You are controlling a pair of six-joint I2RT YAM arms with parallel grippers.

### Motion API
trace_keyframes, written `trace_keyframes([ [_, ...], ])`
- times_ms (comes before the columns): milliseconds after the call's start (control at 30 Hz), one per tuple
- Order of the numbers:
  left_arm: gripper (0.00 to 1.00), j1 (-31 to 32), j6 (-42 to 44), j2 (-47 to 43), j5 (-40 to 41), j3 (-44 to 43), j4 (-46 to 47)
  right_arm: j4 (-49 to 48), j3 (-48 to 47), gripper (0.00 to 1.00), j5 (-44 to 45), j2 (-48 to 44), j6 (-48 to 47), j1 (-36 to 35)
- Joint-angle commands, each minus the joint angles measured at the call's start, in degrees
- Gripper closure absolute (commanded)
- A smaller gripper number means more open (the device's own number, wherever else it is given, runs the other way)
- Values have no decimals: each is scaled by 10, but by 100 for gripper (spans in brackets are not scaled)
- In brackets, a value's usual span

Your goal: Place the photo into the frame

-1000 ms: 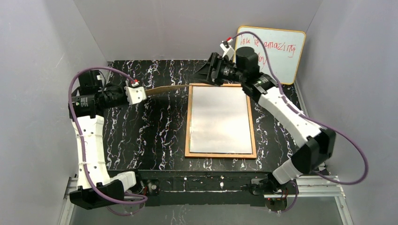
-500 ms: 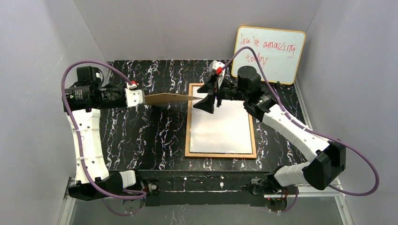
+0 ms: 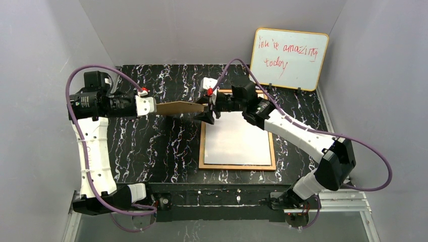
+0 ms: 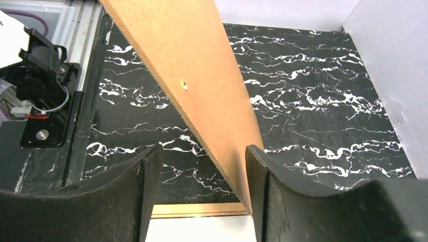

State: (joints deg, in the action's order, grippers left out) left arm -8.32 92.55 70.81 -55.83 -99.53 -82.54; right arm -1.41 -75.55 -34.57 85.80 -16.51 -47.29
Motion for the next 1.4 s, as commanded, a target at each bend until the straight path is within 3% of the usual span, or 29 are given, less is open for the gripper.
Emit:
trace_keyframes([
  [0, 100, 4, 4, -2, -40, -19, -3, -23, -39, 38, 18, 9, -31, -9],
  [167, 100, 3, 6, 4, -40, -13, 7, -27, -39, 70, 5, 22, -34, -12],
  [233, 91, 3, -23, -1, -39, 1, 38, -30, -38, 86, -2, 23, -30, -12],
  [267, 82, 3, -50, -7, -35, 12, 70, -34, -38, 95, -3, 23, -26, -12],
  [333, 59, 3, -156, -30, -28, 47, 175, -44, -35, 99, 4, 20, -14, -12],
  [367, 38, 4, -222, -44, -23, 70, 249, -55, -31, 99, 11, 17, -3, -12],
  [400, 8, 3, -300, -64, -12, 102, 333, -68, -24, 99, 21, 13, 9, -12],
  [433, 3, 3, -371, -84, 1, 135, 430, -81, -15, 99, 31, 9, 22, -10],
  [533, 2, 4, -543, -130, 68, 228, 696, -124, 5, 99, 41, 0, 75, -6],
  [633, 2, 3, -647, -128, 136, 232, 786, -152, 14, 99, 49, -3, 138, 0],
  [767, 2, 4, -716, -90, 206, 172, 776, -188, 11, 99, 19, 2, 294, 48],
  [900, 2, 3, -752, -83, 217, 155, 768, -214, -4, 99, -61, 26, 460, 126],
  [1167, 2, 3, -803, -69, 236, 135, 750, -193, 4, 99, -114, 39, 609, 209],
  [1367, 2, 2, -786, -41, 288, 163, 707, -132, 12, 99, -176, 26, 669, 280],
])
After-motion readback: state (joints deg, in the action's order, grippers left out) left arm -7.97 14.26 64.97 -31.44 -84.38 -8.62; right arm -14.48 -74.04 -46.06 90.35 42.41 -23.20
